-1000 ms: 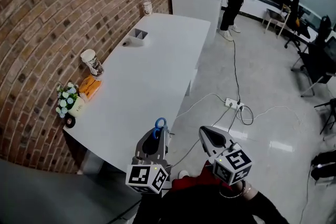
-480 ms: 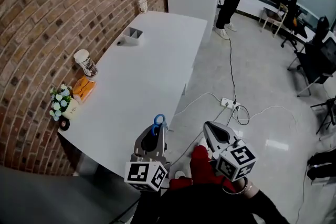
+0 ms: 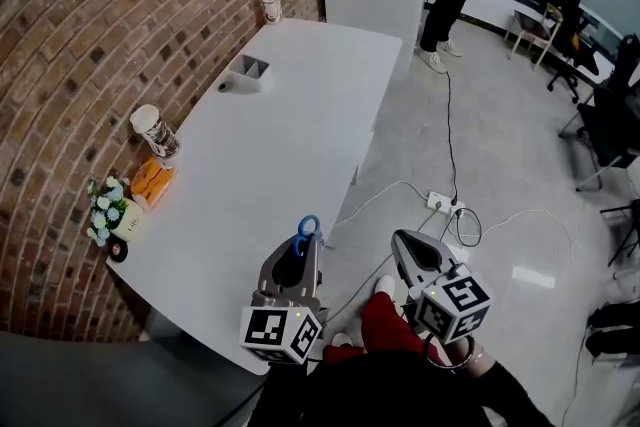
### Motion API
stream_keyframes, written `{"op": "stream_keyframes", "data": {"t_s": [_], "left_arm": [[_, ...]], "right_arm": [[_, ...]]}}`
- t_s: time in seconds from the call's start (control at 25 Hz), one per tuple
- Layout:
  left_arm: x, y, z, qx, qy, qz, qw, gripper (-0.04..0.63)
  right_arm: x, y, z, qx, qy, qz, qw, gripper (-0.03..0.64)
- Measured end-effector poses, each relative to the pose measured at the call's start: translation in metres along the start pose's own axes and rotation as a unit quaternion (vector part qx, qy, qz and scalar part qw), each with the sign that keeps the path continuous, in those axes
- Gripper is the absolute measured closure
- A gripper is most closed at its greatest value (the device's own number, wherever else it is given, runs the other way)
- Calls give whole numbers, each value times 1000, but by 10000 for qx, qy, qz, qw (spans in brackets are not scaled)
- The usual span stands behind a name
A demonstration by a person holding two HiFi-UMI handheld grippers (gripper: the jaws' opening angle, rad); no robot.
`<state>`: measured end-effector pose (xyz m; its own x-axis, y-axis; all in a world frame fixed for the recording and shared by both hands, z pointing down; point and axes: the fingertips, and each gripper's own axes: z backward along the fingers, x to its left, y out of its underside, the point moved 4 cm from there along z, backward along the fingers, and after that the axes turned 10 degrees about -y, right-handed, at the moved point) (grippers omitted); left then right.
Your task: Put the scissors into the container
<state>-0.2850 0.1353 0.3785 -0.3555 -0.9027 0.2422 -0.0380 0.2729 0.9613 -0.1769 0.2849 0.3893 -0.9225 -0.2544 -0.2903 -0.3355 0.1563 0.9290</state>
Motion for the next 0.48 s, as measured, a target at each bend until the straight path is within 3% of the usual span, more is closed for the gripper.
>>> {"op": "stream_keyframes", "data": {"t_s": [0.48], "left_arm": [[-21,-3,-104,149,-269,90,9995,548]], "right_arm": [[-95,-33,-32,91,-48,-82,9999,609]]}}
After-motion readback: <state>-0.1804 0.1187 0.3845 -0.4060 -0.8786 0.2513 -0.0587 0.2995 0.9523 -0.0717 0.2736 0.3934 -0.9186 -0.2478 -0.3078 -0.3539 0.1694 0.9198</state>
